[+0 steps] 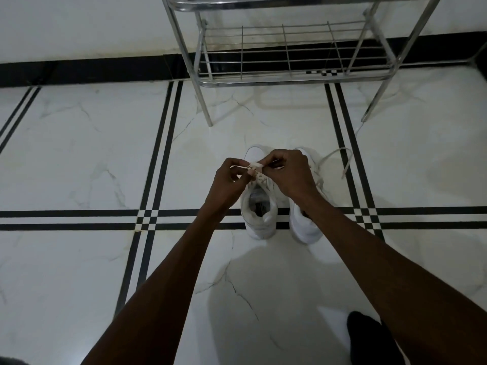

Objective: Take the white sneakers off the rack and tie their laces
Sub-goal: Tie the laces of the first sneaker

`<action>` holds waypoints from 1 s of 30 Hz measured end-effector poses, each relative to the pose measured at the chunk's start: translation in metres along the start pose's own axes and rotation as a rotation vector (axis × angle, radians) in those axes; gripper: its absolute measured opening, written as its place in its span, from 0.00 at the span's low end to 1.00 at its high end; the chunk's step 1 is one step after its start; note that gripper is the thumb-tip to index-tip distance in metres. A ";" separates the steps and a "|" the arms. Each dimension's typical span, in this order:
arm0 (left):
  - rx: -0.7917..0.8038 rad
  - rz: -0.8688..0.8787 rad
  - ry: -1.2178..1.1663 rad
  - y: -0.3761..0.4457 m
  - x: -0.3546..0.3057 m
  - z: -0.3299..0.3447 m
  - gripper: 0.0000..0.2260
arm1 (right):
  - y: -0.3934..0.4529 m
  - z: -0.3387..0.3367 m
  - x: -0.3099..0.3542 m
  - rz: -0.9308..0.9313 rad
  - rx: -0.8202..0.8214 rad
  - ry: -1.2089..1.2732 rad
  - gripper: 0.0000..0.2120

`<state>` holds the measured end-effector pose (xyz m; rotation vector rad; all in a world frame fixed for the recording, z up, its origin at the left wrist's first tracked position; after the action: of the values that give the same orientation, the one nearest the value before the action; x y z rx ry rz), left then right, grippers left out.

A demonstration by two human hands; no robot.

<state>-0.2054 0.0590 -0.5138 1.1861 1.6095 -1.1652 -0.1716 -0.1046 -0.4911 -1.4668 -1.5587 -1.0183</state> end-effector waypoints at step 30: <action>-0.663 0.201 0.002 0.000 -0.016 -0.032 0.09 | -0.023 0.008 -0.019 0.441 -0.037 0.508 0.07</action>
<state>-0.2045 0.0866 -0.4903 0.8766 1.6462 -0.4371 -0.1931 -0.1054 -0.5127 -1.3563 -0.8171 -1.0466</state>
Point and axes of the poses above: each hand's wrist, its own y-axis towards the middle knuckle, its own z-axis out of the palm, x = y × z, the point moved 5 cm from there along y, towards the middle knuckle, and after that the axes turned 4 degrees about -x, right-handed, at the moved point
